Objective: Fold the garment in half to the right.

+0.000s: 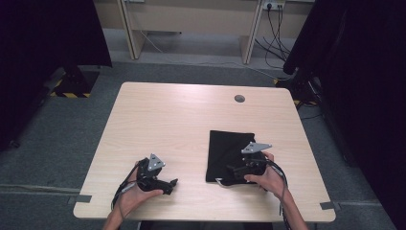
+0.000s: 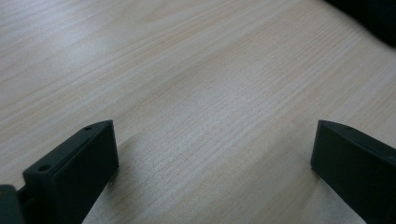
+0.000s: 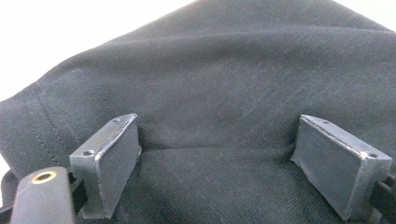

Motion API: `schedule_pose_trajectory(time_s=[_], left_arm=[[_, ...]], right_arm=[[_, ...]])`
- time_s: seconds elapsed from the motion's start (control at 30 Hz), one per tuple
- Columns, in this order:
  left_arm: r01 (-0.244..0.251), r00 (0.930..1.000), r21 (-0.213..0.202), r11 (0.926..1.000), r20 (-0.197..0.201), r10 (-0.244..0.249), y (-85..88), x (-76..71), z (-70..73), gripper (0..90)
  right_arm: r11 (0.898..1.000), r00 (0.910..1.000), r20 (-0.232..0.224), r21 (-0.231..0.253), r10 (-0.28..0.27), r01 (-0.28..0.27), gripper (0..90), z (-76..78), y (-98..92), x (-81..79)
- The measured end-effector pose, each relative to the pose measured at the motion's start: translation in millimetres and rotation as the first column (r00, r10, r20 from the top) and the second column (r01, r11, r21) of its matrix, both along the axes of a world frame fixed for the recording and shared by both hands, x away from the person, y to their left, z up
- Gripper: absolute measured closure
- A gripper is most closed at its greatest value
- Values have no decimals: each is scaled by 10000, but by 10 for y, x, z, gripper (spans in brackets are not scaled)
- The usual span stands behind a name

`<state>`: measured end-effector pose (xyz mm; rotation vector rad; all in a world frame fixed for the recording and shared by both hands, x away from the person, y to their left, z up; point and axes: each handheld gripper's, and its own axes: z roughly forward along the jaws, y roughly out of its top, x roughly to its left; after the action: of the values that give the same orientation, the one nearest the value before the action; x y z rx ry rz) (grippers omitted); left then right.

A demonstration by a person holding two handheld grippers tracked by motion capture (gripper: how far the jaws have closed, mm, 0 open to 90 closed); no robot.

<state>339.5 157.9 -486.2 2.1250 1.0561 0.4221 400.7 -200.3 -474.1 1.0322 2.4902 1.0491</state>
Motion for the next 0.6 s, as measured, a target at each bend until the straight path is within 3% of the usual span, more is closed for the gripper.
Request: schedule_pose_trajectory(time_s=[0.27, 0.6], left_arm=[[-9, 10000, 44, 10000, 10, 9, -2, -1, 0, 0], [-24, 10000, 36, 10000, 15, 24, -4, -2, 0, 0]], right_arm=[[10000, 9999, 103, 78, -34, 34, 156, -14, 193, 129], [9993, 9993, 145, 128, 352, -354, 157, -21, 294, 248]])
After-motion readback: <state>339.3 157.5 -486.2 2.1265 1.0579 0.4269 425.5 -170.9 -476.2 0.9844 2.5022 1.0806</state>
